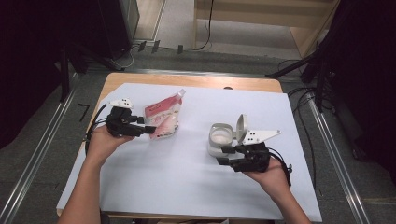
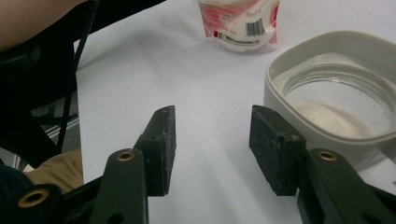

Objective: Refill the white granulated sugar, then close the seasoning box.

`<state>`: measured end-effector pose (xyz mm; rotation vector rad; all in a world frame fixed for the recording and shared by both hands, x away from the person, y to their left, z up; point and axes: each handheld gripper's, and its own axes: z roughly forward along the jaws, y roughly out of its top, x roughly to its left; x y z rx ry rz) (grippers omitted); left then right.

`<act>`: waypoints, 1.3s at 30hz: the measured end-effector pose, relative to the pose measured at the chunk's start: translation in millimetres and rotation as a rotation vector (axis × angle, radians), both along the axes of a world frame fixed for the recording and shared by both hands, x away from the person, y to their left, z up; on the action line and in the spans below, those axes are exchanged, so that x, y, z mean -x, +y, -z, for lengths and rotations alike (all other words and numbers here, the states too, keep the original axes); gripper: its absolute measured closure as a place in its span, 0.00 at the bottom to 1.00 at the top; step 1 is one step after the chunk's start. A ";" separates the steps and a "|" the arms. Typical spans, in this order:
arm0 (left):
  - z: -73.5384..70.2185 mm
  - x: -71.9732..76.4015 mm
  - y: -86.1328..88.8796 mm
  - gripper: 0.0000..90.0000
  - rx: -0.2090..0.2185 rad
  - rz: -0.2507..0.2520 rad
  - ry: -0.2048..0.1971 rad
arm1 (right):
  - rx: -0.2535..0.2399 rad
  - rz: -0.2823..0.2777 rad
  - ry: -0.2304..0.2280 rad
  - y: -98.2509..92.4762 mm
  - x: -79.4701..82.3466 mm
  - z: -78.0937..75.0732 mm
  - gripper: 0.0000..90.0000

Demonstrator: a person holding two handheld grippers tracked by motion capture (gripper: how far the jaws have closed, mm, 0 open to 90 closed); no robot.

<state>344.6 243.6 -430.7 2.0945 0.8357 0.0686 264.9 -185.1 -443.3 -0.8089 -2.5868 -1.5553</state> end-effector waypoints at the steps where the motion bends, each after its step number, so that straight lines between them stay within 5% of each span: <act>1: -0.1 0.2 0.7 0.49 0.004 -0.002 -0.001 | 0.004 -0.001 0.001 -1.4 -0.5 -0.3 0.58; 18: -0.3 7.2 23.2 0.48 -0.006 -0.034 -0.001 | 0.006 0.012 -0.003 -23.3 -4.8 -7.8 0.60; 25: -2.3 9.4 24.0 0.48 0.018 -0.028 -0.040 | 0.019 0.033 0.008 -37.6 -5.4 -10.0 0.72; 39: -0.7 8.3 24.7 0.48 -0.003 -0.057 -0.018 | 0.028 0.064 0.044 -62.4 -12.4 -13.2 1.00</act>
